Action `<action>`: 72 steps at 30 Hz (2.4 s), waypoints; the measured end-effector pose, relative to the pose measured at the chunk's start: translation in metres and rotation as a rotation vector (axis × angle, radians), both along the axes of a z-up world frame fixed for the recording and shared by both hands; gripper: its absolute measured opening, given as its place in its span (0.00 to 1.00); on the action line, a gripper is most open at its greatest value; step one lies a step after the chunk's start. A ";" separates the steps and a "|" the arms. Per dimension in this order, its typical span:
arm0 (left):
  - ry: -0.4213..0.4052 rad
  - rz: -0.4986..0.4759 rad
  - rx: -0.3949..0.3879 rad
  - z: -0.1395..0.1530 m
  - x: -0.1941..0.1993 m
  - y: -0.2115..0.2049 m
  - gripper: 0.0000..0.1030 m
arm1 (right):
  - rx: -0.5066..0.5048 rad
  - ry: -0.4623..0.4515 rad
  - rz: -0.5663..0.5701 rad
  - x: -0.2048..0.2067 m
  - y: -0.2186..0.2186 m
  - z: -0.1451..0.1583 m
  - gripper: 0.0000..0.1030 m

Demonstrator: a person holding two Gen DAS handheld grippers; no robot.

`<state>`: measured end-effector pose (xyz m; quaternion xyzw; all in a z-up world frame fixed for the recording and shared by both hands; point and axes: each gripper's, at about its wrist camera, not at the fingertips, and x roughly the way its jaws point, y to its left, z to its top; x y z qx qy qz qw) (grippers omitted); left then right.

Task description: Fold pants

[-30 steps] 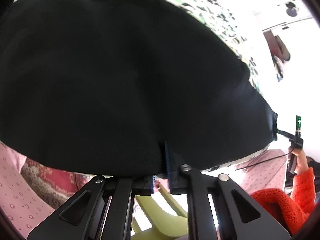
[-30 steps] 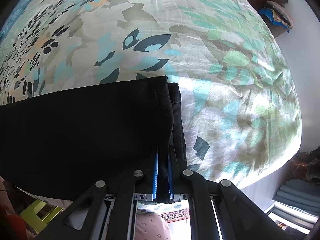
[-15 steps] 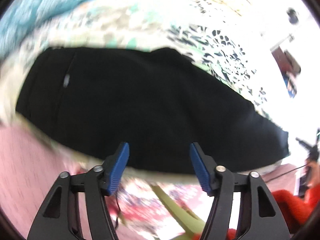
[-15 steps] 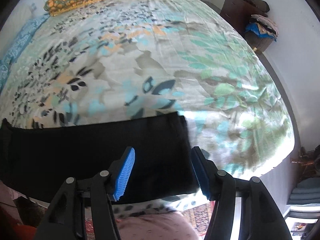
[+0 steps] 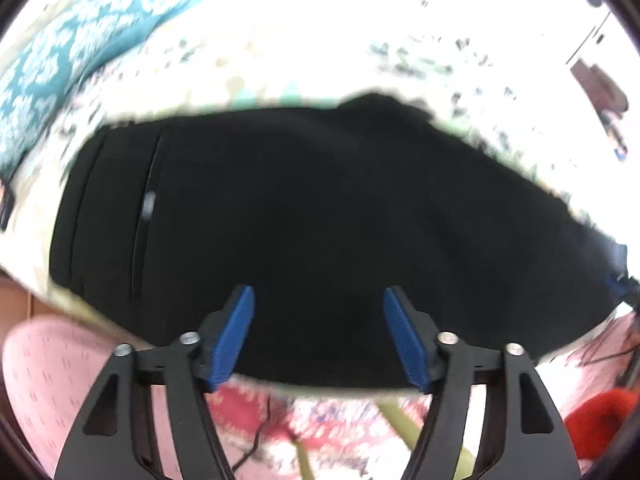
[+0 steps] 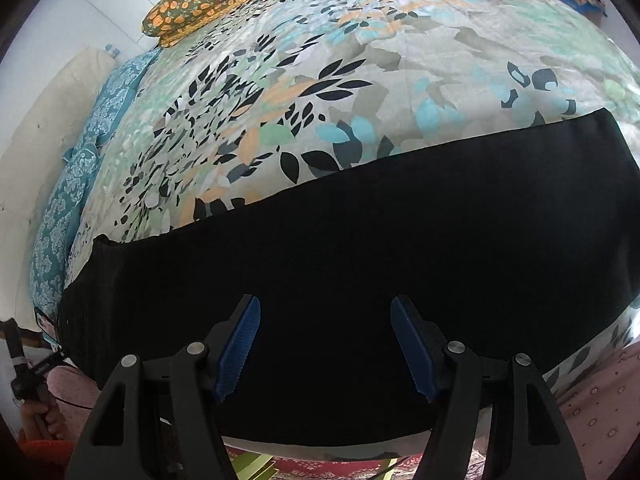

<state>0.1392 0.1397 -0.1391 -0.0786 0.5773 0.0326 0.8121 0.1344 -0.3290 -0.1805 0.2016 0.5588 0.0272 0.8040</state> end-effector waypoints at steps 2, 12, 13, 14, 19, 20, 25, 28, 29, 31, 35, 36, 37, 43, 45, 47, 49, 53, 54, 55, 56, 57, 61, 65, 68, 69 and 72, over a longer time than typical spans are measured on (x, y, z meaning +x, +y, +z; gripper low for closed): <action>-0.059 -0.016 -0.028 0.007 0.019 -0.001 0.75 | -0.024 -0.015 0.001 0.003 -0.003 0.000 0.66; -0.064 0.367 -0.098 -0.044 0.085 0.071 0.67 | 0.058 -0.046 -0.065 -0.005 -0.020 -0.009 0.69; -0.076 0.355 -0.102 -0.038 0.080 0.067 0.68 | 0.061 -0.050 -0.063 -0.005 -0.019 -0.009 0.70; -0.103 0.317 -0.099 -0.030 0.080 0.056 0.69 | 0.064 -0.052 -0.060 -0.005 -0.018 -0.009 0.73; -0.131 0.050 -0.144 -0.018 0.086 0.003 0.84 | 0.042 -0.048 -0.033 0.000 -0.010 -0.008 0.84; -0.119 0.020 -0.143 -0.019 0.099 -0.004 0.84 | 0.029 -0.048 -0.022 0.000 -0.007 -0.008 0.87; -0.021 0.001 0.010 -0.061 0.142 -0.024 0.85 | -0.016 -0.053 0.009 -0.002 0.000 -0.010 0.88; -0.085 0.080 -0.079 -0.064 0.147 -0.006 0.88 | -0.009 -0.060 0.010 -0.003 0.000 -0.011 0.90; -0.079 0.099 -0.085 -0.064 0.148 -0.004 0.88 | -0.010 -0.060 0.012 -0.003 0.000 -0.012 0.91; -0.067 0.099 -0.051 -0.057 0.146 -0.010 0.88 | -0.018 -0.059 0.020 -0.002 0.003 -0.012 0.93; -0.107 0.054 -0.046 -0.037 0.126 -0.014 0.88 | -0.053 -0.050 0.045 0.001 0.010 -0.012 0.97; -0.114 0.044 -0.053 -0.032 0.119 -0.013 0.88 | -0.063 -0.047 0.052 0.002 0.012 -0.012 0.98; -0.114 0.037 -0.059 -0.031 0.116 -0.010 0.88 | -0.069 -0.046 0.057 0.002 0.013 -0.012 0.99; -0.094 0.006 -0.076 -0.017 0.071 -0.008 0.88 | -0.084 -0.041 0.061 0.002 0.015 -0.014 1.00; -0.109 0.031 -0.021 -0.017 0.054 -0.001 0.88 | -0.085 -0.040 0.058 0.002 0.015 -0.013 1.00; -0.109 0.085 0.023 -0.023 0.046 0.011 0.88 | -0.085 -0.039 0.056 0.001 0.015 -0.014 1.00; -0.062 0.164 0.018 -0.035 0.041 0.031 0.88 | -0.089 -0.037 0.057 0.002 0.016 -0.014 1.00; 0.018 0.183 0.035 -0.055 0.042 0.045 0.88 | -0.122 -0.028 0.068 0.003 0.021 -0.015 1.00; 0.022 0.173 0.058 -0.056 0.043 0.042 0.89 | -0.139 -0.024 0.074 0.003 0.023 -0.015 1.00; 0.022 0.166 0.074 -0.056 0.044 0.038 0.91 | -0.155 -0.020 0.080 0.003 0.025 -0.015 1.00; 0.022 0.158 0.086 -0.057 0.045 0.034 0.92 | -0.173 -0.016 0.088 0.004 0.027 -0.016 1.00; 0.017 0.146 0.099 -0.057 0.045 0.030 0.92 | -0.193 -0.012 0.096 0.004 0.030 -0.016 1.00; -0.023 0.125 0.057 -0.051 0.044 0.023 0.92 | -0.236 -0.006 0.110 0.004 0.034 -0.018 1.00; -0.104 0.094 0.015 -0.037 0.042 0.016 0.92 | -0.221 -0.011 0.091 0.003 0.031 -0.020 1.00; -0.148 0.055 0.000 -0.031 0.041 0.007 0.92 | -0.227 -0.014 0.084 0.003 0.032 -0.021 1.00; -0.152 0.043 -0.002 -0.031 0.042 0.004 0.92 | -0.232 -0.015 0.081 0.003 0.033 -0.020 1.00; -0.146 0.016 -0.001 -0.033 0.045 -0.006 0.92 | -0.235 -0.017 0.074 0.003 0.034 -0.020 1.00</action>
